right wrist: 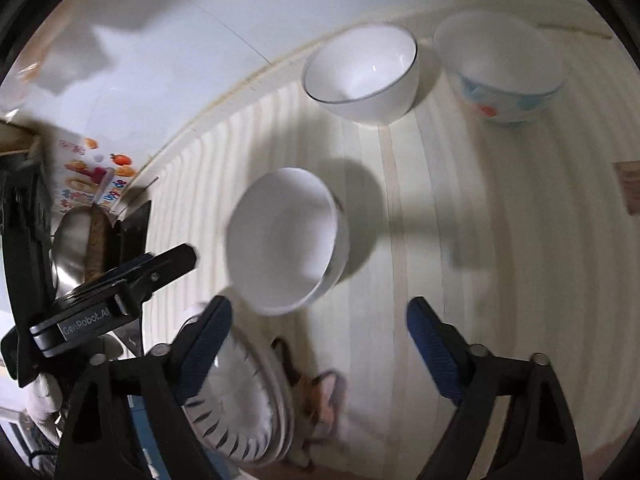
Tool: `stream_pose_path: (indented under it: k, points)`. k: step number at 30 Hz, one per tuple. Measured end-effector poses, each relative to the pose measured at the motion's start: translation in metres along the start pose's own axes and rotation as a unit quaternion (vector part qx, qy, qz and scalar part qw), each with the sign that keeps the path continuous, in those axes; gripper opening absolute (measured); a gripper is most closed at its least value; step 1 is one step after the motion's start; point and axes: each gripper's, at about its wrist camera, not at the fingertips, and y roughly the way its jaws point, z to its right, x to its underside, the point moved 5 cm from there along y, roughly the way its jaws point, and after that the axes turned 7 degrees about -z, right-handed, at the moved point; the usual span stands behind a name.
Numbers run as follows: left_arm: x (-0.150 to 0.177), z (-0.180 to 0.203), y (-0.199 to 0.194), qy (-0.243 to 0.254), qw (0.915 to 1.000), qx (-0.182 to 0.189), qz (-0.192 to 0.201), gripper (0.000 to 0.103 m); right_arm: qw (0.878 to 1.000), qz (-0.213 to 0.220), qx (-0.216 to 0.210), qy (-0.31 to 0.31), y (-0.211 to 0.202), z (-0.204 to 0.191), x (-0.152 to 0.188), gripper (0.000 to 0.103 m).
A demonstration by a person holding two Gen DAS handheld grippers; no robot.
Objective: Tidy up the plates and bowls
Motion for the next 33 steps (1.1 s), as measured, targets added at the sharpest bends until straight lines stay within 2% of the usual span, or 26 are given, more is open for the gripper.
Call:
stream_pose_path:
  k: [1,2,3,4,8,9,16,21,28,33]
  points:
    - [-0.002,0.002,0.008,0.001,1.0000,0.001,-0.010,0.054,1.000,-0.008,-0.006,0.003,0.010,0.005,-0.008,0.074]
    - [-0.005,0.003,0.019,0.002,0.9997,0.000,-0.023,0.043,1.000,-0.015,-0.010,0.006,0.018,0.008,-0.014,0.067]
    - [-0.008,0.004,0.026,0.005,0.9995,0.003,-0.032,0.040,1.000,-0.023,-0.014,0.009,0.027,0.011,-0.019,0.063]
    - [-0.009,0.006,0.030,0.006,0.9993,0.007,-0.036,0.031,0.999,-0.027,-0.016,0.011,0.034,0.013,-0.023,0.058]
    - [-0.009,0.009,0.040,0.006,0.9988,0.019,-0.044,0.026,0.999,-0.045,-0.028,0.013,0.056,0.015,-0.033,0.028]
    - [-0.007,0.011,0.039,0.008,0.9990,0.012,-0.042,0.026,0.998,-0.048,-0.027,0.012,0.059,0.014,-0.034,0.025]
    - [0.007,0.032,0.026,0.023,0.9995,0.006,-0.023,0.026,0.999,-0.045,-0.008,0.002,0.058,0.012,-0.034,0.021]
    - [0.034,0.054,0.006,0.042,0.9990,0.011,-0.005,0.026,0.999,-0.040,-0.005,-0.007,0.037,0.015,-0.022,0.020]
    - [0.084,0.085,-0.014,0.078,0.9968,0.019,0.004,0.026,0.999,-0.031,0.000,-0.008,-0.010,0.031,0.015,0.020]
    - [0.097,0.110,-0.015,0.098,0.9947,0.027,-0.014,0.026,0.999,-0.031,0.003,0.013,-0.031,0.053,0.051,0.020]
